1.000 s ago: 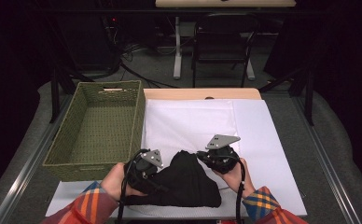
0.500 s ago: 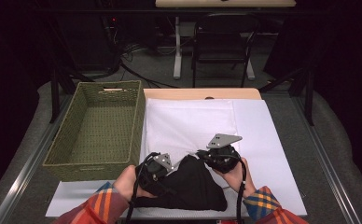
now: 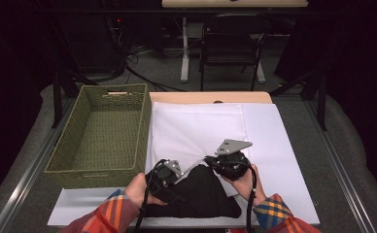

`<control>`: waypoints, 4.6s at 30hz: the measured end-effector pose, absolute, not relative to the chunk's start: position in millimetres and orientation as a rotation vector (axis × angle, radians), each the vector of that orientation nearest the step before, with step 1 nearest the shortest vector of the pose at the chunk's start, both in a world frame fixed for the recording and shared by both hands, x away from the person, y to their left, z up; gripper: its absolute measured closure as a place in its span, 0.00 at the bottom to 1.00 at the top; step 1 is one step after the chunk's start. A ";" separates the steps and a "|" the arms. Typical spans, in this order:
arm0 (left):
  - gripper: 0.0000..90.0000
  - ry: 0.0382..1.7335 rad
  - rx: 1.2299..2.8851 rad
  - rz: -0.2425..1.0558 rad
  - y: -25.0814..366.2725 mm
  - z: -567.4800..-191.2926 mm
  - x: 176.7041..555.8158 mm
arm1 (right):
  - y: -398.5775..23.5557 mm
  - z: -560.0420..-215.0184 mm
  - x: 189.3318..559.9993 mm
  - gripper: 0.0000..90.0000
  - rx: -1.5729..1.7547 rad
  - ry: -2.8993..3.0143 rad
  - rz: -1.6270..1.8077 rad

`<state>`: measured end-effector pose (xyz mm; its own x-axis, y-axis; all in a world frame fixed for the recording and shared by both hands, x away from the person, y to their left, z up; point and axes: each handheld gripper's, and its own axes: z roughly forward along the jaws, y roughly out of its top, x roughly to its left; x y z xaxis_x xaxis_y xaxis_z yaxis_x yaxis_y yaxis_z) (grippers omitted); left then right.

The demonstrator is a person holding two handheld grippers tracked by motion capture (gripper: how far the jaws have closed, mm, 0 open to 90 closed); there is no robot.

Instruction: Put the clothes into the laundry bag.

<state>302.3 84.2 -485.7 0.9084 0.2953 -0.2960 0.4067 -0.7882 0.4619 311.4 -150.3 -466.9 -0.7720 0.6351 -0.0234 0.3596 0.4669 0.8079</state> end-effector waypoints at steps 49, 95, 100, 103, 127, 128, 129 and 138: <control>0.00 0.643 2.539 -0.077 101.9 -498.6 284.7 | -149.2 -466.7 310.0 1.00 0.840 2.407 1.205; 0.65 0.731 2.390 -0.063 106.5 -512.4 279.4 | -151.6 -465.1 309.9 0.99 0.846 2.386 1.216; 0.65 0.801 2.366 -0.066 104.2 -509.9 280.3 | -150.8 -465.1 309.5 0.99 0.848 2.384 1.217; 0.64 0.827 2.353 -0.056 102.5 -508.0 281.1 | -150.0 -464.9 309.1 0.99 0.850 2.385 1.215; 0.26 0.734 2.401 0.048 106.3 -504.2 284.5 | -150.3 -467.6 309.1 1.00 0.851 2.396 1.212; 0.26 0.724 2.398 0.048 109.9 -503.4 284.8 | -150.4 -467.7 309.1 0.99 0.852 2.396 1.211; 0.23 0.704 2.394 0.035 113.0 -502.5 284.8 | -150.5 -467.8 309.1 1.00 0.851 2.396 1.211; 0.03 0.578 2.461 0.056 114.8 -502.9 283.2 | -150.2 -469.0 309.7 0.99 0.853 2.401 1.210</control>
